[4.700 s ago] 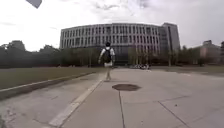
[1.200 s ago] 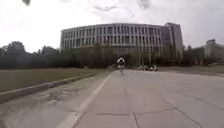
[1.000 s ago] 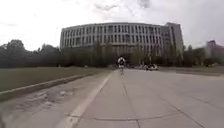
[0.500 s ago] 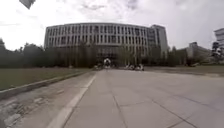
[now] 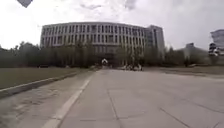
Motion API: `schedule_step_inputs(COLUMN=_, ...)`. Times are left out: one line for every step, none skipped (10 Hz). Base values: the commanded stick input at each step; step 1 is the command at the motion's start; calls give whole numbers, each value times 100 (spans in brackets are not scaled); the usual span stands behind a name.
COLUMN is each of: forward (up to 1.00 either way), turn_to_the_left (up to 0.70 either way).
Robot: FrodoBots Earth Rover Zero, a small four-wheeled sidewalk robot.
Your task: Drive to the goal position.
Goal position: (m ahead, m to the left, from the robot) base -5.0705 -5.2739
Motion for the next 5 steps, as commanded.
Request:
schedule_step_inputs(forward=70, turn_to_the_left=-1)
schedule_step_inputs(forward=70, turn_to_the_left=-1)
schedule_step_inputs(forward=70, turn_to_the_left=-1)
schedule_step_inputs(forward=70, turn_to_the_left=-1)
schedule_step_inputs(forward=70, turn_to_the_left=-1)
